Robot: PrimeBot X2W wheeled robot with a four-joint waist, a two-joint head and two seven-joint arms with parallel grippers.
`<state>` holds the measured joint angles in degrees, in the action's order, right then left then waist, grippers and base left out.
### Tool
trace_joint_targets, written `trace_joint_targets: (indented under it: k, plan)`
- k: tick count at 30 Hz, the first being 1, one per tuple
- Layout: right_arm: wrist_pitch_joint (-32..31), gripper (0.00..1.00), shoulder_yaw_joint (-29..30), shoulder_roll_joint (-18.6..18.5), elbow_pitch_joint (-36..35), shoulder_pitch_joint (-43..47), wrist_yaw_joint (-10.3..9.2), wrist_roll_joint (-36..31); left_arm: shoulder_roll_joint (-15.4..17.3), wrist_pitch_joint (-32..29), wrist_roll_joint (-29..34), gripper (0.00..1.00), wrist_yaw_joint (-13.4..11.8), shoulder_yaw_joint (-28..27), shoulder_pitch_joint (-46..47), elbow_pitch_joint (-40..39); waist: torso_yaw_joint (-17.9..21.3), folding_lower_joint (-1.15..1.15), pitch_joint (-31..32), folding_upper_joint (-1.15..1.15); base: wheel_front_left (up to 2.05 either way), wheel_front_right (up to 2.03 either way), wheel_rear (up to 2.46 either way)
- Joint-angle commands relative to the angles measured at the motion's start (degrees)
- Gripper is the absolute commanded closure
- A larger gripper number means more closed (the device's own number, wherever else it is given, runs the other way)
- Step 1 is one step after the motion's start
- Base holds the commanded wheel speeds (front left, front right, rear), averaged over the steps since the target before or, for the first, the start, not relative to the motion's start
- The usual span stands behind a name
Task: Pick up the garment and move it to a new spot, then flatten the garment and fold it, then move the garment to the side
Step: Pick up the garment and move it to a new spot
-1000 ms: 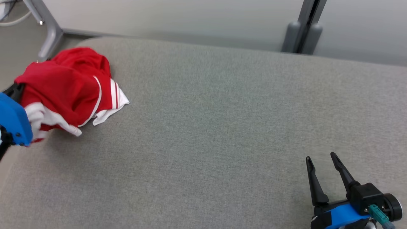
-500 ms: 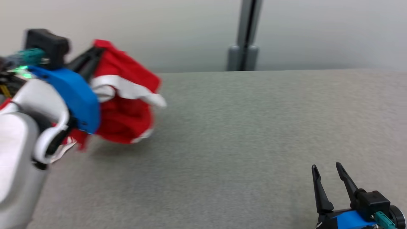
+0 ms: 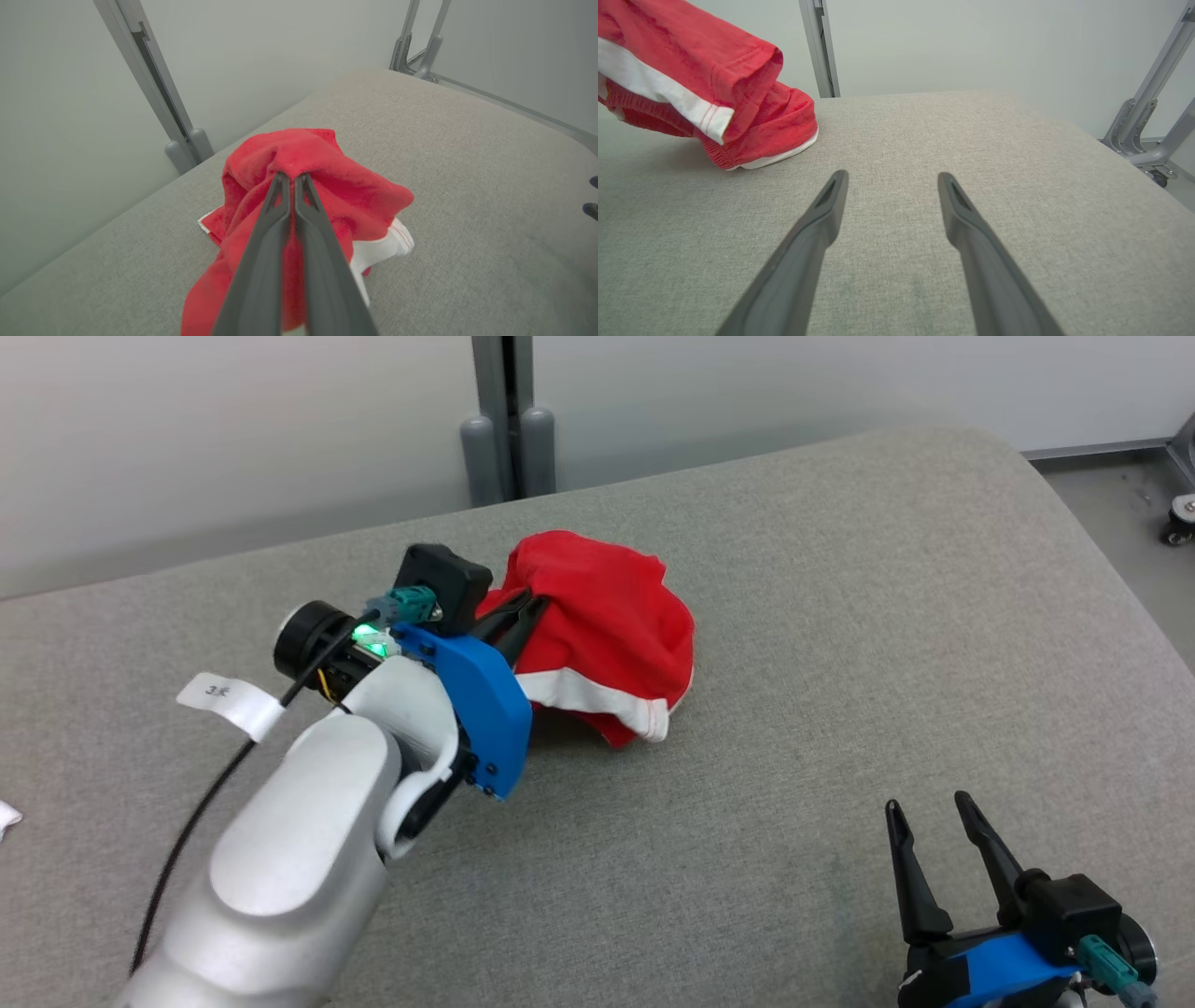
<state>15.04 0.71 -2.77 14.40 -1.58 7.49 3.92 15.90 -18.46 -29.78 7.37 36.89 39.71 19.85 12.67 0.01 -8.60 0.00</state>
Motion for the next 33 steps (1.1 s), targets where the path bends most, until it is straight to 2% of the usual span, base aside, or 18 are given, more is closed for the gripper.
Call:
trace_joint_targets:
  k: [1, 4, 8, 9, 10, 11, 12, 13, 18, 24, 28, 33]
  plan:
    - [0.2, 0.0, -0.5, -0.2, 0.2, -1.1, 0.0, 0.8, -1.9, 2.6, 0.6, 1.0, -0.4, 0.9, -1.1, 3.6, 0.7, -0.01, -1.2, 0.0, 0.0, 0.0, 0.0]
    - [0.2, 0.0, -1.2, -0.2, 0.3, -1.8, 0.0, 1.4, -6.0, 6.7, 0.9, 1.0, -0.6, 2.4, -2.3, 10.1, 1.4, -0.01, -2.5, 0.0, 0.0, 0.0, 0.0]
    - [0.2, 0.0, -1.3, -0.2, 0.6, -2.4, 0.0, 1.8, -9.1, 11.5, 1.2, 1.0, -0.5, 3.9, -2.9, 16.7, 1.5, -0.01, -3.4, 0.0, 0.0, 0.0, 0.0]
    - [0.2, 0.0, -1.2, -0.2, 0.6, -2.5, 0.0, 1.9, -9.6, 12.8, 1.4, 0.95, -0.5, 4.1, -2.7, 17.8, 1.4, -0.01, -3.5, 0.0, 0.0, 0.0, 0.0]
    - [0.2, 0.0, -1.0, -0.2, 0.6, -2.5, 0.0, 1.9, -10.1, 14.2, 1.8, 0.75, -0.6, 4.3, -2.3, 18.7, 1.2, -0.01, -3.5, 0.0, 0.0, 0.0, 0.0]
    - [0.2, 0.0, -0.8, -0.2, 0.7, -2.6, 0.0, 1.9, -10.5, 15.9, 2.0, 0.45, -0.8, 4.5, -1.8, 19.5, 0.9, -0.01, -3.5, 0.0, 0.0, 0.0, 0.0]
    - [0.2, 0.0, -0.8, -0.2, 0.7, -2.6, 0.0, 1.9, -10.5, 15.9, 2.0, 0.45, -0.8, 4.5, -1.8, 19.5, 0.9, -0.01, -3.5, 0.0, 0.0, 0.0, 0.0]
    - [0.2, 0.0, -0.7, -0.2, 0.8, -2.6, 0.0, 1.8, -10.8, 17.4, 2.3, 0.0, -1.0, 4.7, -1.4, 20.2, 0.6, -0.01, -3.3, 0.0, 0.0, 0.0, 0.0]
    - [0.2, 0.0, -0.2, -0.2, 0.7, -2.4, 0.0, 1.3, -12.0, 24.7, 2.6, 0.0, -0.8, 5.5, -0.8, 21.5, -1.5, -0.01, -2.1, 0.0, 0.0, 0.0, 0.0]
    - [0.2, 0.0, 0.5, -0.2, 0.5, -1.7, 0.0, 0.1, -12.6, 30.2, 1.2, 0.0, -1.1, 5.5, -2.4, 20.9, -4.8, -0.01, 0.5, 0.0, 0.0, 0.0, 0.0]
    - [0.2, 0.0, 0.6, -0.2, 0.1, -1.4, 0.0, -0.6, -11.7, 32.6, 1.4, 0.0, -2.8, 4.2, -5.0, 19.4, -6.7, -0.01, 2.4, 0.0, 0.0, 0.0, 0.0]
    - [0.2, 0.0, 0.5, -0.2, -0.9, -0.4, 0.0, -0.7, -10.0, 33.7, -0.5, 0.0, -5.4, -0.2, -10.9, 15.7, -9.0, -0.01, 4.5, 0.0, 0.0, 0.0, 0.0]
